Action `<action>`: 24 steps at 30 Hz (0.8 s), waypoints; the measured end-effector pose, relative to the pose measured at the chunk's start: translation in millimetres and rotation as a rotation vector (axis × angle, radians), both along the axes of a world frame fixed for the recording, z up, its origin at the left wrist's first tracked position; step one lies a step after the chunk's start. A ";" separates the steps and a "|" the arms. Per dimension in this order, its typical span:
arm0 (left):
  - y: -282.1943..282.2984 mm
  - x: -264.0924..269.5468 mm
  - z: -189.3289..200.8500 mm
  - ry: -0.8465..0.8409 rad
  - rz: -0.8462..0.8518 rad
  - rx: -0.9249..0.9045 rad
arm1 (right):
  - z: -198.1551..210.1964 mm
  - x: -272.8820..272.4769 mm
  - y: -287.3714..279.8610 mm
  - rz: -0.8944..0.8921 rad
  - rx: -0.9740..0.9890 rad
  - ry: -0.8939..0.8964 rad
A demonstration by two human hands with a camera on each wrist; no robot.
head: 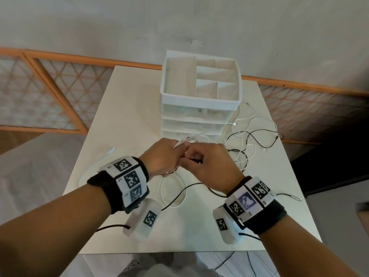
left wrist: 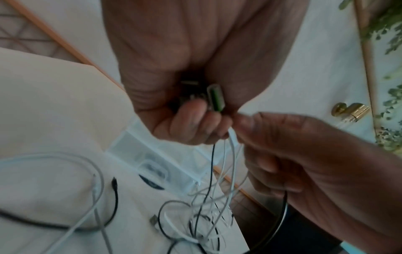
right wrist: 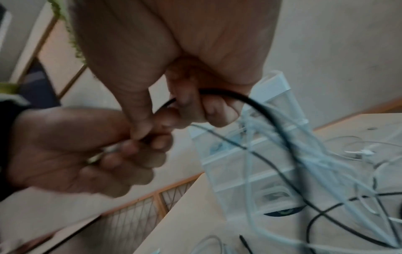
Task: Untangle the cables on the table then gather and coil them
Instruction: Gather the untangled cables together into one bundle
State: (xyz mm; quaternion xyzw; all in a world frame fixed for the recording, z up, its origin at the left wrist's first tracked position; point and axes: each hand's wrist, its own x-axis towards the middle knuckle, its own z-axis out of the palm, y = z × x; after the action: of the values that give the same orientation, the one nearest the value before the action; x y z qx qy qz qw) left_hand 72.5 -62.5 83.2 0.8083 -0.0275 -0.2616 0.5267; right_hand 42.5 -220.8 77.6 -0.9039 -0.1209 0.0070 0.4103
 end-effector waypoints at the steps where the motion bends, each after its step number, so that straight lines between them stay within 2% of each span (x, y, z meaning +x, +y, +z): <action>1: 5.4 3.6 2.3 0.019 0.019 0.001 | -1.1 3.6 -7.2 -0.052 0.029 0.022; 3: 21.6 12.3 13.5 0.082 0.074 -0.076 | -8.6 12.3 -33.6 -0.155 0.015 0.098; 4: 30.6 16.2 21.1 0.109 0.086 -0.148 | -15.1 15.9 -49.8 -0.205 -0.059 0.137; 7: 51.3 24.4 43.3 0.097 0.067 -0.302 | -35.1 19.6 -86.8 -0.245 -0.487 0.381; 8: 53.5 26.3 46.7 0.062 0.077 -0.294 | -37.3 20.0 -91.3 -0.241 -0.594 0.471; 10: 52.3 29.6 45.6 -0.018 0.141 -0.197 | -29.6 27.6 -95.3 -0.294 -0.566 0.515; 12: 50.5 33.2 34.7 -0.061 0.230 -0.071 | -1.1 42.1 -97.0 -0.427 -0.300 0.342; 14: 49.5 35.0 24.5 -0.025 0.336 -0.022 | 36.1 57.4 -100.3 -0.562 0.031 0.012; 15: 49.8 35.9 21.8 0.005 0.403 -0.048 | 51.9 62.2 -102.0 -0.596 0.113 -0.150; 16: 50.2 37.2 21.6 0.035 0.472 -0.090 | 59.4 65.9 -105.3 -0.614 0.095 -0.253; 17: 51.5 39.1 22.9 0.066 0.536 -0.138 | 58.5 68.8 -110.1 -0.622 -0.014 -0.253; 18: 53.0 41.8 25.4 0.097 0.588 -0.186 | 50.8 68.8 -116.5 -0.612 -0.192 -0.146; 20: 58.1 46.4 30.5 0.154 0.649 -0.281 | 17.6 64.6 -131.1 -0.543 -0.576 0.200; 21: 60.4 48.1 31.9 0.172 0.645 -0.311 | 4.5 62.3 -137.1 -0.545 -0.646 0.340; 23: 60.9 50.5 31.3 0.193 0.573 -0.320 | 2.9 61.5 -134.8 -0.637 -0.484 0.412; 24: 57.9 50.6 30.5 0.200 0.525 -0.314 | 11.6 63.4 -131.0 -0.678 -0.340 0.356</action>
State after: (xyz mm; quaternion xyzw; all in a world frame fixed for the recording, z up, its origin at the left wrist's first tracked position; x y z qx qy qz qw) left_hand 123.1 -4.5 113.7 0.6671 0.1940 -0.1871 0.6945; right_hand 105.9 -351.8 89.2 -0.9320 0.2593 0.0477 0.2489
